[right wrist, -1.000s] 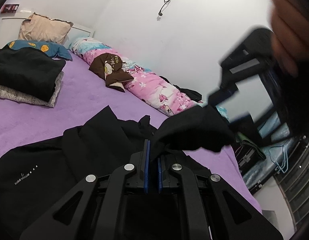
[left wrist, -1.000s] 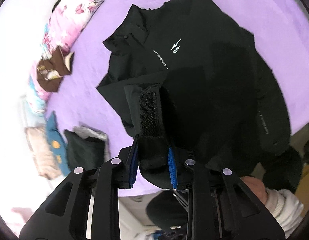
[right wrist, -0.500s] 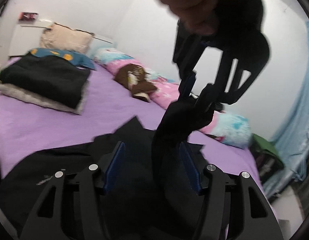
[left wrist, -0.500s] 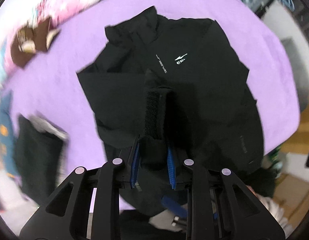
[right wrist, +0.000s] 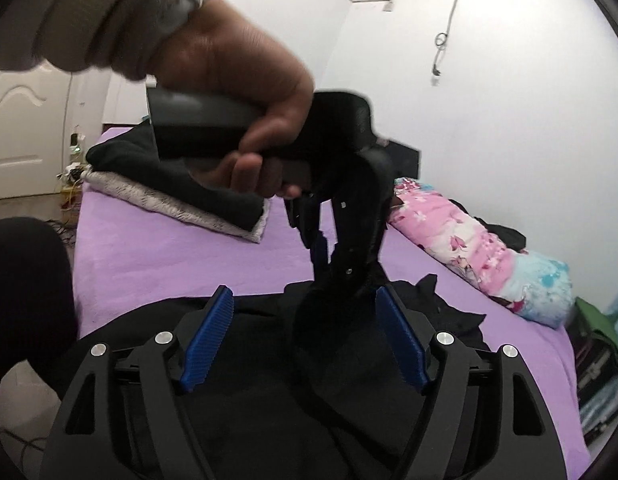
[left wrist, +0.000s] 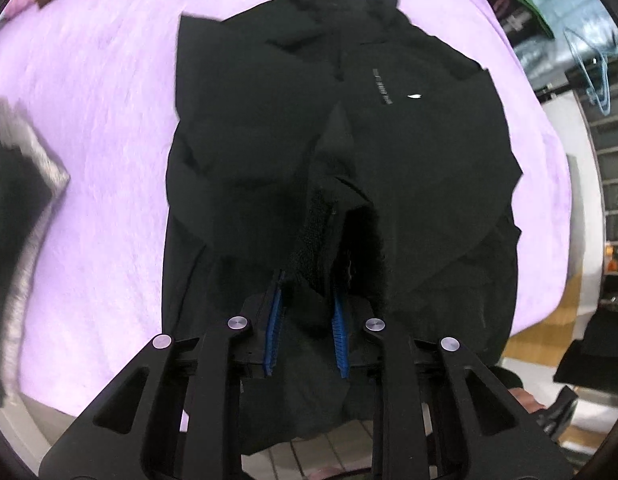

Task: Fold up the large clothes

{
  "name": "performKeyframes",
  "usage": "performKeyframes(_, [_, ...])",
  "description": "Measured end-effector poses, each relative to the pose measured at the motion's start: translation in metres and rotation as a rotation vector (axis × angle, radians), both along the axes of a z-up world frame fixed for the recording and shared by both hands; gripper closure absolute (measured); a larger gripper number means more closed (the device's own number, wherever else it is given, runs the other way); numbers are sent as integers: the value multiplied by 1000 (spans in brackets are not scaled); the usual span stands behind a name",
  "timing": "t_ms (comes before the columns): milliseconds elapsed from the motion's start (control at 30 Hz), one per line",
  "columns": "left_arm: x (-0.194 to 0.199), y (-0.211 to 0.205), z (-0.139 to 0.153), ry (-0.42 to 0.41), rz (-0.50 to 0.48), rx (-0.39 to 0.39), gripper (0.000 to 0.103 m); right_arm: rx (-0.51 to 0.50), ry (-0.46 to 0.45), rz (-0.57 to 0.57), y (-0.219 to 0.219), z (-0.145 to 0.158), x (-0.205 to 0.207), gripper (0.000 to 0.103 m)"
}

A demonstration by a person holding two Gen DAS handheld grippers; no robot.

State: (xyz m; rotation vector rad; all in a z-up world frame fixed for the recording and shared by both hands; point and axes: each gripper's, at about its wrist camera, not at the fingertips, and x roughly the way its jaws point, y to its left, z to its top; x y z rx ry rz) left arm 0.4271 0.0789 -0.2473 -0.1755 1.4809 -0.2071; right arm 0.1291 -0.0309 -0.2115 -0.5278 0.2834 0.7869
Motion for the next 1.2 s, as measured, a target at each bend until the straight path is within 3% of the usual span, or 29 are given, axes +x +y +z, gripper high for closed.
performKeyframes(167, [-6,24,-24,-8,35,-87,83,35,85,-35,-11,-1,23,29])
performKeyframes(233, [-8,33,-35,-6,56,-120,83,55,109,-75,-19,-1,32,22])
performKeyframes(367, [-13,48,-56,-13,79,-129,83,160,206,-121,-40,0,54,20])
performKeyframes(533, [-21,64,-84,-22,110,-83,87,163,286,-216,-51,-12,82,20])
performKeyframes(833, [-39,99,-135,35,222,-97,87,251,460,-446,-102,-32,146,20])
performKeyframes(967, [-40,97,-115,-30,213,-26,87,296,503,-570,-133,-41,171,19])
performKeyframes(1133, [-33,60,-57,-214,155,25,84,331,505,-720,-171,-57,202,14])
performKeyframes(1167, [-31,49,-47,-250,143,36,81,318,503,-747,-174,-61,206,14])
performKeyframes(1200, [-29,37,-38,-288,125,43,68,298,504,-780,-178,-67,212,14])
